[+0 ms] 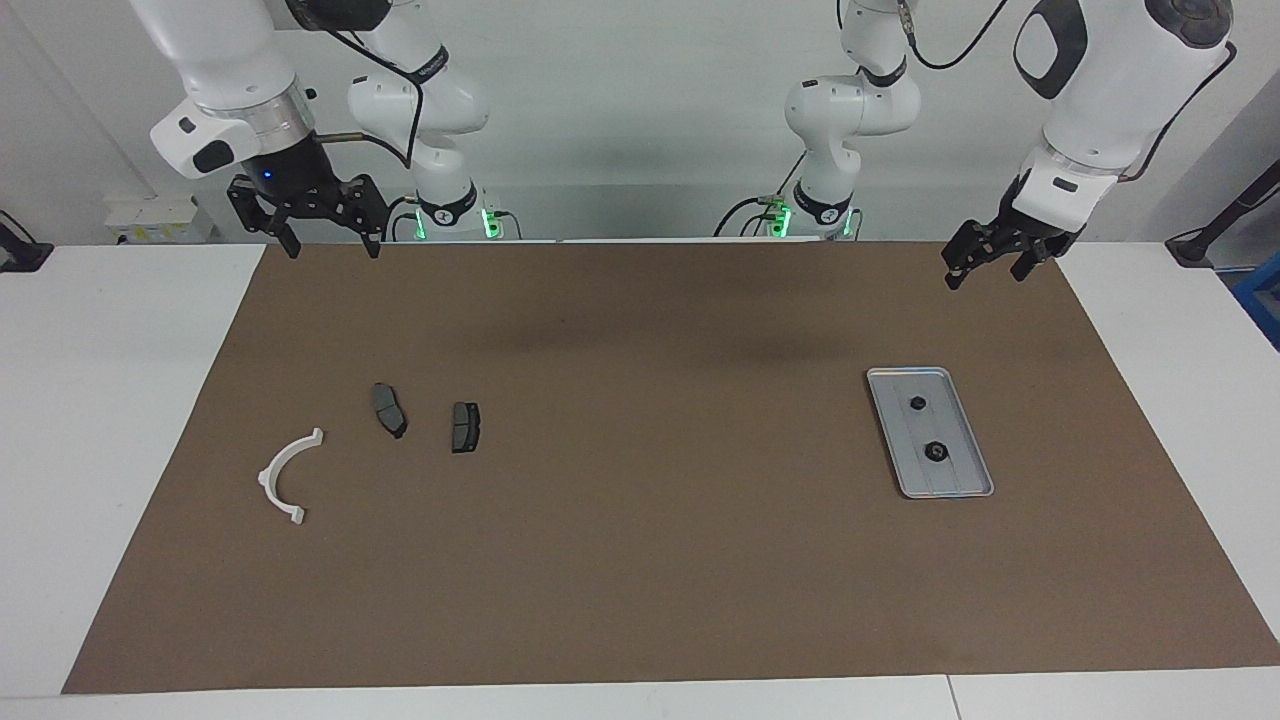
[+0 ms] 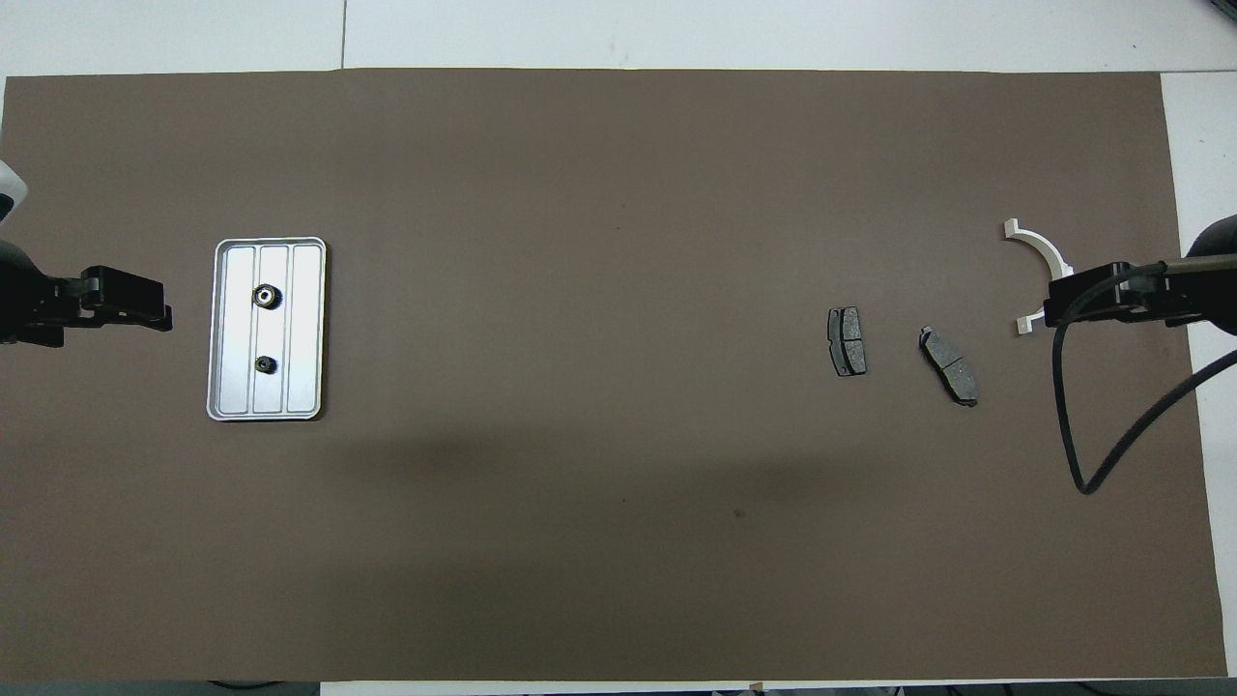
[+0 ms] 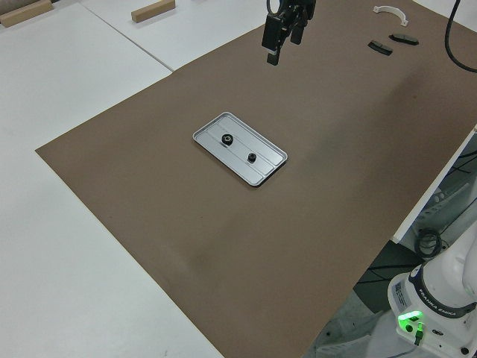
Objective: Place bearing gear from tray to pile
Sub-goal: 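Reach the left gripper into the silver tray and grasp the black bearing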
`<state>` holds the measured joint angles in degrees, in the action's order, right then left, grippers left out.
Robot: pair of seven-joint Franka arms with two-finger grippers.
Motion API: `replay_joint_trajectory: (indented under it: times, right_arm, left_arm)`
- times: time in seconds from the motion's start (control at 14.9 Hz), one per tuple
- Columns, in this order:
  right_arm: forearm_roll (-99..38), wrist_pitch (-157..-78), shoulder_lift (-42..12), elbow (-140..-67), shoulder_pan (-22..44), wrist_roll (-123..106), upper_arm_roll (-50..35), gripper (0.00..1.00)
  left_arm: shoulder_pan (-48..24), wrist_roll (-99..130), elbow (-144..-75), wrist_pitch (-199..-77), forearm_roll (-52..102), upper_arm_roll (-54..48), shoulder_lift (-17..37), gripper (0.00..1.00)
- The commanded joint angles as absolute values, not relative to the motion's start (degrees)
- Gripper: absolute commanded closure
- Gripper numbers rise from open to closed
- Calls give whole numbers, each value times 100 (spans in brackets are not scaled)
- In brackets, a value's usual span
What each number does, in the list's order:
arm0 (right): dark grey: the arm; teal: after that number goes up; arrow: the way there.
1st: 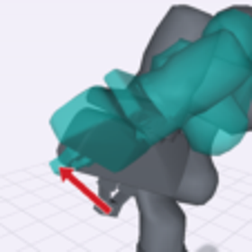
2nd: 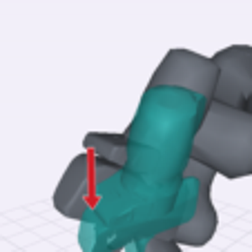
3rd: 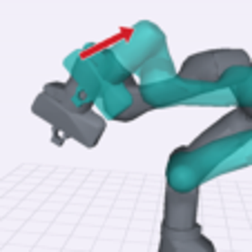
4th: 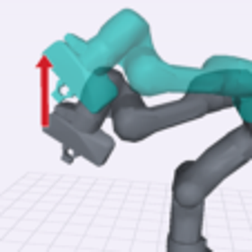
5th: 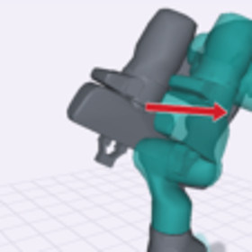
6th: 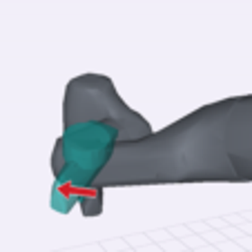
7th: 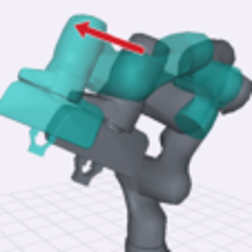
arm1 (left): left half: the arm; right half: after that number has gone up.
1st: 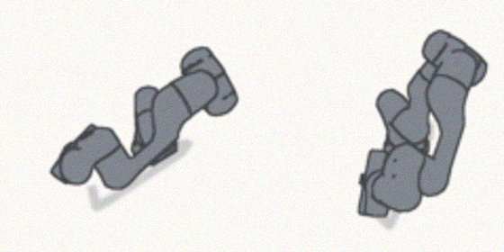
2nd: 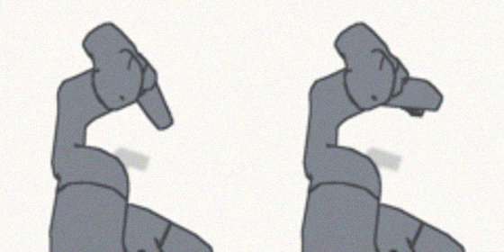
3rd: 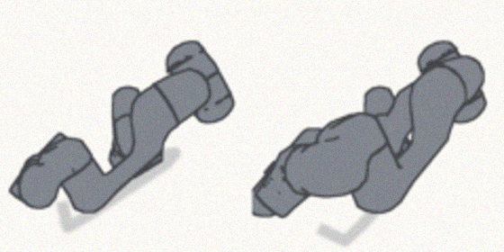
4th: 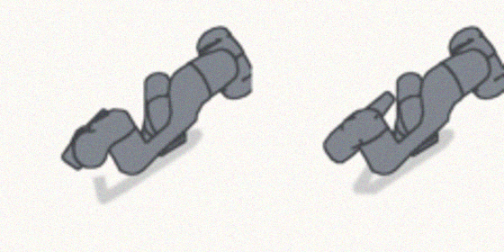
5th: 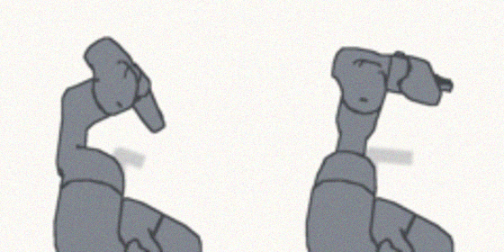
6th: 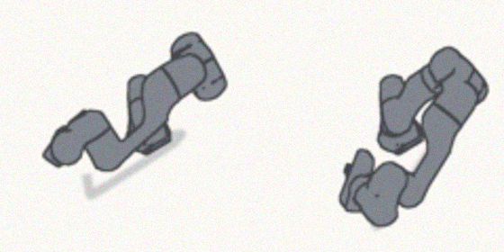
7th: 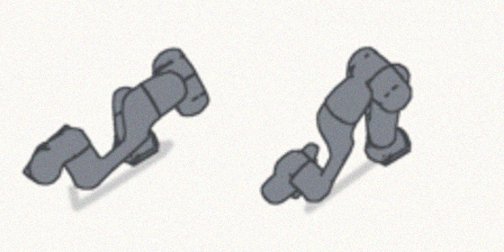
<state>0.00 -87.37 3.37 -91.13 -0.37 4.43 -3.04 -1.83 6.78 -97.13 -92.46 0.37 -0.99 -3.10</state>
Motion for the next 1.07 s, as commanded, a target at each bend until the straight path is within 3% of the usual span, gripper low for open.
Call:
replay_joint_trajectory:
  times: [0.0, 0.4, 0.6, 1.01]
  right_arm:
    - [-9, -8833, 413, -9185, -79, 501, -352, 0]
    - [-9, -8842, 413, -9185, -79, 501, -352, 0]
    - [-9, -8851, 413, -9185, -105, 501, -352, 0]
    - [-18, -8851, 413, -9185, -97, 501, -352, 0]
  left_arm:
    - [-229, 642, -9712, -9185, 53, -44, -378, 0]
    - [-211, 720, -9782, -9123, 53, -44, -457, 0]
    - [-150, 993, -10097, -9657, 53, -9, -466, 0]
    - [-132, 818, -10537, -11141, -140, -9, 526, 0]
